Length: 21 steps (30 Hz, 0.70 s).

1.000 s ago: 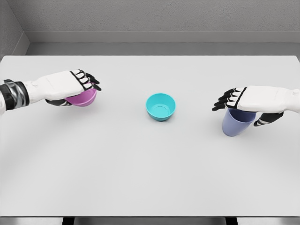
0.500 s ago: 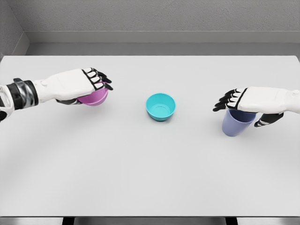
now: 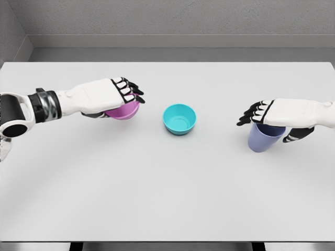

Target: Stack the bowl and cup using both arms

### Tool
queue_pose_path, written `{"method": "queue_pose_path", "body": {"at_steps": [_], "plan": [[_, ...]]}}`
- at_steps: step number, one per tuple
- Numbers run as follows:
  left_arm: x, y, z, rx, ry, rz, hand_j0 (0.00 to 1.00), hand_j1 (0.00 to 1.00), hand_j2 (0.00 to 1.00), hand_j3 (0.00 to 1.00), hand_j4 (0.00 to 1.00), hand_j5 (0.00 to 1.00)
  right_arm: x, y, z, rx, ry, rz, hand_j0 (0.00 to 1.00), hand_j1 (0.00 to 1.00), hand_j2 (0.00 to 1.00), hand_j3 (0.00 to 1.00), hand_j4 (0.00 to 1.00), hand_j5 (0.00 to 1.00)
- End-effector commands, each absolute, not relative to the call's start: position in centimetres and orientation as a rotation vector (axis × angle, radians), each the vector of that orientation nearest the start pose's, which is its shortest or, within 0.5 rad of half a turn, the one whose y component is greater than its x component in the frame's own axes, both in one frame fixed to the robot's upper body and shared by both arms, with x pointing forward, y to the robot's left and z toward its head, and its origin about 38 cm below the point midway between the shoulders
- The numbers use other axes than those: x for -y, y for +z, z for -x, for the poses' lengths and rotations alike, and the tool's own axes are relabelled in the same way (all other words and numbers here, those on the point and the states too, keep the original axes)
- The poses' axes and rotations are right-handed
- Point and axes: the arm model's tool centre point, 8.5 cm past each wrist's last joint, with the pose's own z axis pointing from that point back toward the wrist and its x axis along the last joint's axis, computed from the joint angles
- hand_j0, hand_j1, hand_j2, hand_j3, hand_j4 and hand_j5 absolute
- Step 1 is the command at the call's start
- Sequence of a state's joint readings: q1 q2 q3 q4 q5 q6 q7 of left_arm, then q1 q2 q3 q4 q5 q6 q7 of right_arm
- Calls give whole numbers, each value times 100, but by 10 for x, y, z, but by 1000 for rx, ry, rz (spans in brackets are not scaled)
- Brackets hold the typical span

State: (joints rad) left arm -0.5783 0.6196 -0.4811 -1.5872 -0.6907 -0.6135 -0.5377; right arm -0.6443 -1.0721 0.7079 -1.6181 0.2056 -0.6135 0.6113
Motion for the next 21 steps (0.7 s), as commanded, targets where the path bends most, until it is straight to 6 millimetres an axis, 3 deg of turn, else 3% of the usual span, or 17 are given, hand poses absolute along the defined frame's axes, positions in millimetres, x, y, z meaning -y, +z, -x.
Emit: {"method": "queue_pose_path", "body": {"at_steps": [1,7,9,21], "plan": [[-217,219,-427,-1945,2822,692,66,66,66,66,66,66,333,239,-388,1272,2221,274,100,100,100,100,100,100],[-199,222,-429,-1957,2781,676,66,66,66,66,66,66,334,238,-392,1272,2211,279,100,100,100,100,100,100],[-186,214,-427,-1934,2782,648,66,66,66,66,66,66,334,239,-392,1273,2211,281,100,100,100,100,100,100],[-156,218,-428,-1914,2735,605,66,66,66,66,66,66,333,233,-395,1263,2212,283,100,100,100,100,100,100]]}}
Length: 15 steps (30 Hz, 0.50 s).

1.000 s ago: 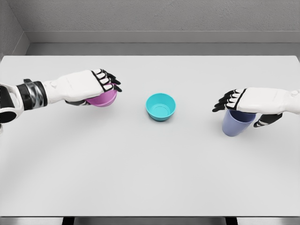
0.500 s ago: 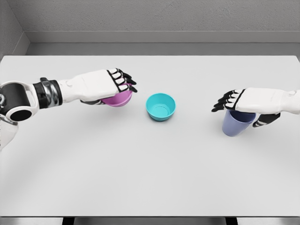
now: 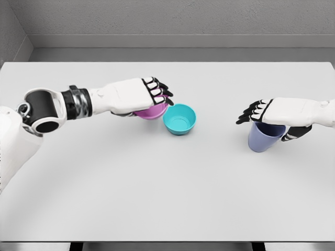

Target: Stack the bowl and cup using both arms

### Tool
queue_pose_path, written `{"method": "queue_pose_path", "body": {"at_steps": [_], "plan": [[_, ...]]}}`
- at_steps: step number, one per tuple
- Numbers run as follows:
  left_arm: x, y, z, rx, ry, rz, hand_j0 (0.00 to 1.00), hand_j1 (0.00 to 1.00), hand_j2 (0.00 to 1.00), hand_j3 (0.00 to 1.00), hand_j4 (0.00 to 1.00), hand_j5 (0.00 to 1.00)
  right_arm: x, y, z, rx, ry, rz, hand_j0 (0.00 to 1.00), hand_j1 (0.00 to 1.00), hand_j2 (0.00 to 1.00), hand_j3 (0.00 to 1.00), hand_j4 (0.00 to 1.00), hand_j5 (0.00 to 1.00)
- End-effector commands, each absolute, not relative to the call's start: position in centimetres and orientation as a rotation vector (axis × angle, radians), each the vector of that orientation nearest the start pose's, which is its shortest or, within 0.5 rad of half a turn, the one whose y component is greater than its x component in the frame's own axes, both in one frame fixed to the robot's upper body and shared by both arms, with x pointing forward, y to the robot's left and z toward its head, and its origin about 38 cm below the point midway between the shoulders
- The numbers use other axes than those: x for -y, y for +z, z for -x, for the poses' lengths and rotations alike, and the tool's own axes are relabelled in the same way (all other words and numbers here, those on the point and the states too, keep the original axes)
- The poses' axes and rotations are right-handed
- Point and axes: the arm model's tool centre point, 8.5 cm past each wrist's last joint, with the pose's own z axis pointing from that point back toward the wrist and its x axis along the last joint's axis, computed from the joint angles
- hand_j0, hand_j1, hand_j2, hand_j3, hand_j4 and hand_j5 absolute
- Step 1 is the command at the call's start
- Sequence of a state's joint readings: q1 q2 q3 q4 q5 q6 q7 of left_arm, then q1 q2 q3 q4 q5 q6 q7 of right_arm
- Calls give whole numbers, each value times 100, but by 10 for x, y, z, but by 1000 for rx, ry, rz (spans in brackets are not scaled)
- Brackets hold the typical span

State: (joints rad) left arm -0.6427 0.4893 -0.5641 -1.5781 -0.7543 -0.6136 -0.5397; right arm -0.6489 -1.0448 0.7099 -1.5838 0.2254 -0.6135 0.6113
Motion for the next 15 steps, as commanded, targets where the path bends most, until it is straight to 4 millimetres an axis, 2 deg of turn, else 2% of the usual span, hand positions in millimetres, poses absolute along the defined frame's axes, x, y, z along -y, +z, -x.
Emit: {"method": "queue_pose_path", "body": {"at_steps": [1,15], "plan": [[-154,217,-428,-1904,2735,615,66,66,66,66,66,66,332,232,-395,1266,2212,281,100,100,100,100,100,100],[-133,216,-435,-1896,2723,582,65,65,65,65,65,65,329,226,-393,1257,2219,260,100,100,100,100,100,100]]}}
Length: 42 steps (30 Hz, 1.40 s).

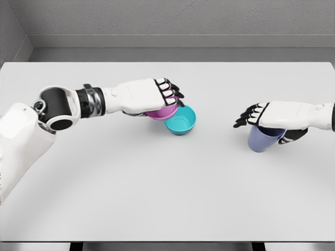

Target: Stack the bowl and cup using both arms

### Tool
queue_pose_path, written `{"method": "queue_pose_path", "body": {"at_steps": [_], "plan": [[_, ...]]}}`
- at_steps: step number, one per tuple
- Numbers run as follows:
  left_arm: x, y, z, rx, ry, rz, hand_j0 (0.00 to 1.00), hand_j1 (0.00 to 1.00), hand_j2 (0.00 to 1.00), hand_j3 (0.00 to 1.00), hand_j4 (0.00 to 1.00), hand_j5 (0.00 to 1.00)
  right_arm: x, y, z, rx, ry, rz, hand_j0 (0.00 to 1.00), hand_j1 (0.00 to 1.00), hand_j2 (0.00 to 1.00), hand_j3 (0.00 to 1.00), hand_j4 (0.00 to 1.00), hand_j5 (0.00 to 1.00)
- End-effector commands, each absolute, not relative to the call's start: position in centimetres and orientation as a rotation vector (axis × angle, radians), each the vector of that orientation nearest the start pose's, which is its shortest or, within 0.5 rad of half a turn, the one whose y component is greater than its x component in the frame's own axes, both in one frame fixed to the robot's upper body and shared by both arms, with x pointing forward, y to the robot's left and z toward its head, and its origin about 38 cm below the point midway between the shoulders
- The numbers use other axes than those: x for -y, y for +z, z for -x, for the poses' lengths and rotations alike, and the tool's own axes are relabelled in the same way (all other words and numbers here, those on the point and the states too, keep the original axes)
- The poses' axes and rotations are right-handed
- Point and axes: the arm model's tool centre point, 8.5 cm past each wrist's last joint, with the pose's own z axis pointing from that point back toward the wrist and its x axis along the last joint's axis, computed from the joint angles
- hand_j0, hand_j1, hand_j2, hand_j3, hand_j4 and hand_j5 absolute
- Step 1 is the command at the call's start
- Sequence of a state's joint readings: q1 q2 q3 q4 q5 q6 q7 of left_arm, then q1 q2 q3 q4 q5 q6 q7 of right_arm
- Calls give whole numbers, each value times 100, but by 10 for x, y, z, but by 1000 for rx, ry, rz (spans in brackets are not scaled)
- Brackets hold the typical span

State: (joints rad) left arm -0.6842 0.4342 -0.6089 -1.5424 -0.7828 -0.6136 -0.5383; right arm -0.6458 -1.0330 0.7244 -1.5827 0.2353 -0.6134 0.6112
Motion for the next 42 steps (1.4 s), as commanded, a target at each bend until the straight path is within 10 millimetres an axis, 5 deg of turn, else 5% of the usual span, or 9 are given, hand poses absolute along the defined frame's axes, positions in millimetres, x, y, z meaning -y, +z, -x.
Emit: {"method": "queue_pose_path", "body": {"at_steps": [1,14,24,39,42], "plan": [[-130,215,-436,-1890,2725,589,65,65,65,65,65,65,329,226,-393,1257,2219,260,100,100,100,100,100,100],[-118,215,-453,-1895,2744,604,65,65,65,65,65,65,333,229,-396,1254,2213,275,100,100,100,100,100,100],[-95,200,-449,-1863,2764,509,66,66,66,66,66,66,333,229,-396,1254,2213,275,100,100,100,100,100,100],[-92,204,-454,-1864,2760,523,66,66,66,66,66,66,333,228,-396,1252,2213,275,100,100,100,100,100,100],[-93,205,-454,-1872,2755,527,76,76,76,76,76,76,333,228,-395,1252,2212,272,100,100,100,100,100,100]]}}
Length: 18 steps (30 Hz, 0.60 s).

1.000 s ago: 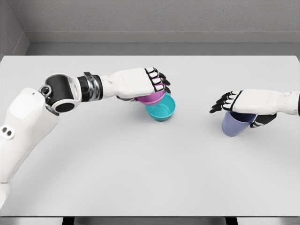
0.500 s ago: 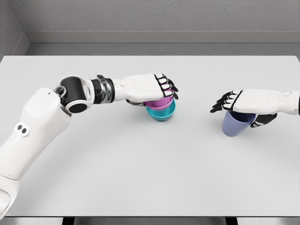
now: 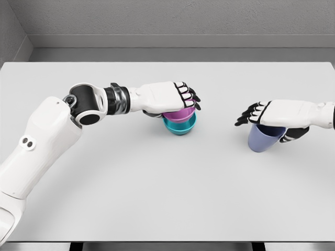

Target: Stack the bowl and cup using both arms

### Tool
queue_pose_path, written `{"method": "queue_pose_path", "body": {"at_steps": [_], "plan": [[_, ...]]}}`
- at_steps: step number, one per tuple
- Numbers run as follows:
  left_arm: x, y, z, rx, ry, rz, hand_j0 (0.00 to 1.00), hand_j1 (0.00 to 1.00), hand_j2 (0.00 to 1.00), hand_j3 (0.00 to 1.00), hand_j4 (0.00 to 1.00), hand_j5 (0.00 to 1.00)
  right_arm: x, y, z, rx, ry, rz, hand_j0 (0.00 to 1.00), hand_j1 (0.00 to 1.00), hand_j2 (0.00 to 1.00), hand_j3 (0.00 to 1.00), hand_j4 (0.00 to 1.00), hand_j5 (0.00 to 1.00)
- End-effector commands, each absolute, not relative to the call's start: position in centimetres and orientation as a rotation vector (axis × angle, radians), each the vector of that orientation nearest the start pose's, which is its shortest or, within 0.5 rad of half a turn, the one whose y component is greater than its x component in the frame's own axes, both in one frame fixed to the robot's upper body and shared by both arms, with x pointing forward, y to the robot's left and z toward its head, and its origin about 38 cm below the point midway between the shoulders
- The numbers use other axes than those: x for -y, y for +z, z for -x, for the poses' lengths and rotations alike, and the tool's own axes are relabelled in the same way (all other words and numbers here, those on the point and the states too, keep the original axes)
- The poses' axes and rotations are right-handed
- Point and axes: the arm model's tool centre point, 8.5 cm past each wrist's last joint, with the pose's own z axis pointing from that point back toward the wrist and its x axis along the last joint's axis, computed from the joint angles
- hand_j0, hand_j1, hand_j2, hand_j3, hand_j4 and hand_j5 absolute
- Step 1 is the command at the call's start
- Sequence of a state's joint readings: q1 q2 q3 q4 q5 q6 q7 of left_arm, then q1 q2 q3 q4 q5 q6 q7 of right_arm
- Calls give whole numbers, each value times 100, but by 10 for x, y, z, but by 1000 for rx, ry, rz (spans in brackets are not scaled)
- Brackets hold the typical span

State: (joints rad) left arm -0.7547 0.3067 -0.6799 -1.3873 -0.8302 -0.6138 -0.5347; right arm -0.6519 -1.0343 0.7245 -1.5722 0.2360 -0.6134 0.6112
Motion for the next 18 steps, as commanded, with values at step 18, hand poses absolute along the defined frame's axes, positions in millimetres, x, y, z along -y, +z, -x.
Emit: {"method": "queue_pose_path", "body": {"at_steps": [18], "plan": [[-97,225,-456,-1961,2680,531,100,100,100,100,100,100,333,228,-396,1253,2212,274,100,100,100,100,100,100]]}}
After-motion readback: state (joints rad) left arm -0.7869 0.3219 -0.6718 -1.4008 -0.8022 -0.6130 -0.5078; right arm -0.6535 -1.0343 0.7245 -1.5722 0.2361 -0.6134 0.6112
